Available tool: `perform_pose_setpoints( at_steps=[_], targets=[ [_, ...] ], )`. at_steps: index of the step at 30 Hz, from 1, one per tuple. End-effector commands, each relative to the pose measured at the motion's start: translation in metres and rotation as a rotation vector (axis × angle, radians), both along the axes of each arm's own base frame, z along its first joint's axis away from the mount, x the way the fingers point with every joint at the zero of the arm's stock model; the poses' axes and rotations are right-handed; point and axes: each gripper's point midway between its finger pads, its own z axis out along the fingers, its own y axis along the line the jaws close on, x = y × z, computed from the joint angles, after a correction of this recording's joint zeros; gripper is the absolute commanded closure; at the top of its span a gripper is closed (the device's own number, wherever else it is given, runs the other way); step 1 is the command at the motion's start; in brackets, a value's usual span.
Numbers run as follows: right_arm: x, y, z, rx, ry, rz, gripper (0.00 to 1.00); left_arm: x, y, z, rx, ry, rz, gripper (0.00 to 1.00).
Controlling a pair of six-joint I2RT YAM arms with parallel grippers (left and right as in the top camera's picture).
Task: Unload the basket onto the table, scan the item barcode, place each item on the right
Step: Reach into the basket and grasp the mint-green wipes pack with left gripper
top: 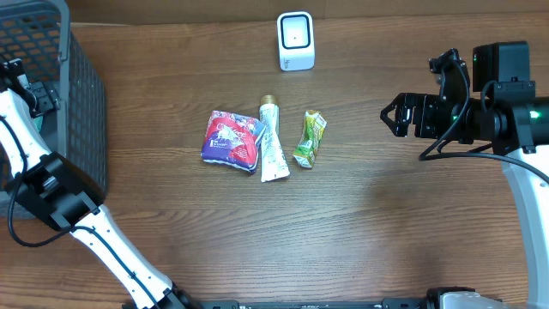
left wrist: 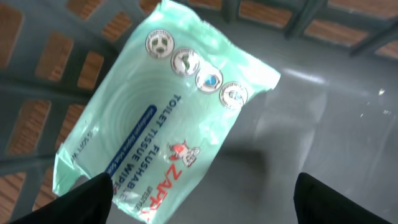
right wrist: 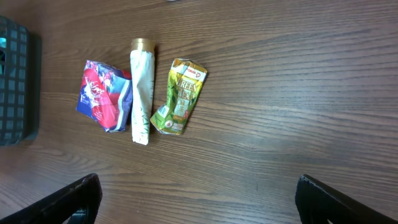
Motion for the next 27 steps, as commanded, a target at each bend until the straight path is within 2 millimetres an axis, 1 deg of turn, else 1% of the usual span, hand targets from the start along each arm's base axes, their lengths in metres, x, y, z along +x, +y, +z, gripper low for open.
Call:
perform_pose_setpoints(
  at_steps=[1, 3, 6, 10, 12, 14, 15, 17, 18, 19, 25, 26, 27],
  targets=[
    [0.002, 0.003, 0.010, 0.006, -0.030, 0.010, 0.00, -0.031, -0.002, -0.106, -0.088, 0.185, 0.018, 0.16],
    [0.002, 0.003, 0.010, 0.006, -0.029, 0.010, 0.00, -0.034, -0.001, -0.112, -0.094, 0.190, 0.023, 0.15],
    [0.002, 0.003, 0.010, 0.006, -0.029, 0.010, 0.00, -0.033, 0.003, -0.116, -0.085, 0.178, 0.033, 0.14],
    [0.002, 0.003, 0.010, 0.006, -0.030, 0.010, 0.00, -0.024, 0.015, -0.112, -0.028, 0.138, 0.047, 0.15],
    [0.002, 0.003, 0.010, 0.006, -0.030, 0.009, 0.00, -0.018, 0.018, -0.109, -0.014, 0.116, 0.046, 0.19],
    [0.002, 0.003, 0.010, 0.009, -0.027, 0.004, 0.00, -0.014, 0.014, -0.110, -0.023, 0.105, 0.033, 0.30],
    [0.002, 0.003, 0.010, 0.009, -0.026, 0.004, 0.00, -0.014, 0.012, -0.112, -0.024, 0.107, 0.032, 0.38],
    [0.001, 0.003, 0.010, 0.014, -0.024, 0.003, 0.00, -0.016, 0.009, -0.121, -0.033, 0.120, 0.029, 0.50],
    [0.001, 0.004, 0.010, 0.018, -0.023, 0.004, 0.00, -0.018, 0.007, -0.125, -0.039, 0.126, 0.028, 0.51],
    [0.001, 0.004, 0.010, 0.019, -0.023, 0.002, 0.00, -0.021, 0.004, -0.135, -0.048, 0.138, 0.027, 0.51],
    [0.002, 0.004, 0.011, 0.019, -0.024, 0.002, 0.00, -0.039, -0.011, -0.173, -0.091, 0.192, 0.025, 0.42],
    [0.002, 0.004, 0.011, 0.020, -0.024, 0.002, 0.00, -0.041, -0.014, -0.177, -0.096, 0.198, 0.024, 0.42],
    [0.001, 0.004, 0.011, 0.022, -0.024, 0.004, 0.00, -0.044, -0.016, -0.181, -0.103, 0.207, 0.023, 0.44]
  ],
)
